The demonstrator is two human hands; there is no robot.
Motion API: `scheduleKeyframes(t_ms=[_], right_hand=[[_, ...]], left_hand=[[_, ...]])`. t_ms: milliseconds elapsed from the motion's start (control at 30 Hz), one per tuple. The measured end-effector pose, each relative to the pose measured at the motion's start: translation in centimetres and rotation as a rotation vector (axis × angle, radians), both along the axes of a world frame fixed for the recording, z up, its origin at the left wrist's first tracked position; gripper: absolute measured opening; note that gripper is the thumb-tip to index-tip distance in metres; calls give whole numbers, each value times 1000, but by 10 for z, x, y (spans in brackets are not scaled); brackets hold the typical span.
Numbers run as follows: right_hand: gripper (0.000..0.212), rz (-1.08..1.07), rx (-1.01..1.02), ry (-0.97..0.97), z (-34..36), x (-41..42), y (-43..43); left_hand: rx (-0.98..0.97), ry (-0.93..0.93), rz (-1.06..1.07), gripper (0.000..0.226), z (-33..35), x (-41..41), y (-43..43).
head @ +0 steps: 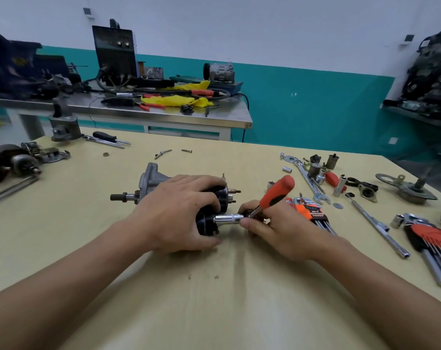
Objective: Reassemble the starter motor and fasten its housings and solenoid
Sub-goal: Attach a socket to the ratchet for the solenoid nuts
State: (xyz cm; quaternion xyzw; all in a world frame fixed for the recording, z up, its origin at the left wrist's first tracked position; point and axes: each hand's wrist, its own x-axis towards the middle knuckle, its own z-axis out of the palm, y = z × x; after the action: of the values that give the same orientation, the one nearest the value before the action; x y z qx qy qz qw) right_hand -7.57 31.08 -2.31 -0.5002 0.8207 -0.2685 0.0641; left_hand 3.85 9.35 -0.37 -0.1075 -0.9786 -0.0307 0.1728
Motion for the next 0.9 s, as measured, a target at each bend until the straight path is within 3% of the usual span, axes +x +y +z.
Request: scheduleKeyframes(t_ms=[433,633,733,900], right_hand=[[59,-103,13,-362,13,-6,-11],[62,-103,-18,-431,11,-7,-15],[56,-95,-66,-355,4,-8,-14],[27,-38,-161,-268,-4,-6,-6]], left_hand=[[-19,14,10,49,-3,0,0],[-9,38,9,43,-4,-1,1],[2,54,11,40,-5,-2,2],[16,51,-10,39,-6,-2,0]])
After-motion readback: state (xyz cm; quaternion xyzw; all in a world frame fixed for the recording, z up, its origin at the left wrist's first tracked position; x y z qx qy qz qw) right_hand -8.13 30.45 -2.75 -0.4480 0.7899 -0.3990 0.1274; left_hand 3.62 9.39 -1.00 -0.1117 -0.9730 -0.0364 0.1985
